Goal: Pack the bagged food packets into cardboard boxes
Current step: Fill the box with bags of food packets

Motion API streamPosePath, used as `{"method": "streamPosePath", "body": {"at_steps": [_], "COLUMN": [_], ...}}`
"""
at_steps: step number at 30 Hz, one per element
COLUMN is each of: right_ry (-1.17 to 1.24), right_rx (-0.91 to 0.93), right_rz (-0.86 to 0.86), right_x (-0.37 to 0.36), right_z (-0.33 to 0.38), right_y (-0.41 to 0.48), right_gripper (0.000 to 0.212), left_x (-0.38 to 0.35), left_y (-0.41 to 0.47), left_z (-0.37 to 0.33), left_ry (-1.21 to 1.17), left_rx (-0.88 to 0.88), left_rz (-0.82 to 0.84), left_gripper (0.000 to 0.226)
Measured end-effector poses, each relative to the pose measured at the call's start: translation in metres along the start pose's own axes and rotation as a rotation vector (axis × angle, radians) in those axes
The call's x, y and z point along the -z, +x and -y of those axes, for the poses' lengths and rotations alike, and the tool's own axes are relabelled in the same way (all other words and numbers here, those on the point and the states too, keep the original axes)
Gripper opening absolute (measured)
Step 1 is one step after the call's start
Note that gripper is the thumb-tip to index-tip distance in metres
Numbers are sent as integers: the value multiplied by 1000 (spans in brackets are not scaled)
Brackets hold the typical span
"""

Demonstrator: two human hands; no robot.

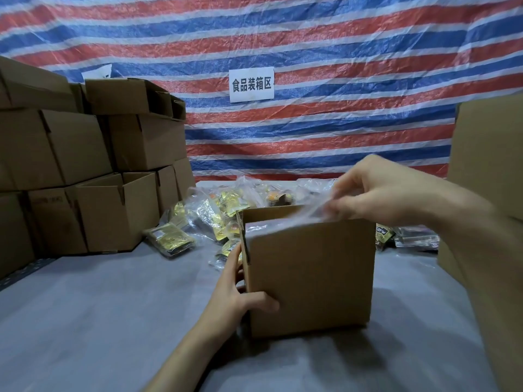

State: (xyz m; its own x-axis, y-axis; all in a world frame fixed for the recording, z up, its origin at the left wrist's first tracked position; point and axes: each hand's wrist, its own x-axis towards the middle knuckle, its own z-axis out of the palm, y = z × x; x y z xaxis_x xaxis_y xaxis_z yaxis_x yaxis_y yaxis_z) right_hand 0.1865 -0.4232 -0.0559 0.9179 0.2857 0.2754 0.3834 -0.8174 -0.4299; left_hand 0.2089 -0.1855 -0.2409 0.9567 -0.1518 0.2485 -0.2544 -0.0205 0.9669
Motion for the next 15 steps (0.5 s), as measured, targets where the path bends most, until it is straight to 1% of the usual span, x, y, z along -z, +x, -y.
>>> {"method": "streamPosePath", "body": {"at_steps": [1, 3, 5, 8, 9, 12, 14, 15], "right_ry": [22, 25, -42, -48, -26, 4, 20, 56], "right_rx": [5, -3, 10, 120, 159, 202, 180, 170], "right_rz": [-83, -209, -231, -163, -141, -10, 99, 126], "right_x": [-2, -5, -6, -5, -6, -9, -9, -8], "right_z": [-4, -10, -13, -11, -8, 1, 5, 6], "right_y": [3, 7, 9, 8, 7, 4, 2, 0], "right_gripper": [18, 16, 12, 32, 32, 13, 19, 23], "left_x": [0, 0, 0, -1, -1, 0, 0, 0], "left_y": [0, -1, 0, 0, 0, 0, 0, 0], "left_z": [0, 0, -1, -1, -1, 0, 0, 0], "left_ry": [1, 10, 10, 5, 2, -9, -6, 2], "left_rx": [-3, -8, -9, -8, -6, -6, -15, -25], "left_rz": [1, -1, -6, -8, -9, -8, 0, 6], "left_gripper": [112, 111, 111, 111, 110, 112, 116, 117]}}
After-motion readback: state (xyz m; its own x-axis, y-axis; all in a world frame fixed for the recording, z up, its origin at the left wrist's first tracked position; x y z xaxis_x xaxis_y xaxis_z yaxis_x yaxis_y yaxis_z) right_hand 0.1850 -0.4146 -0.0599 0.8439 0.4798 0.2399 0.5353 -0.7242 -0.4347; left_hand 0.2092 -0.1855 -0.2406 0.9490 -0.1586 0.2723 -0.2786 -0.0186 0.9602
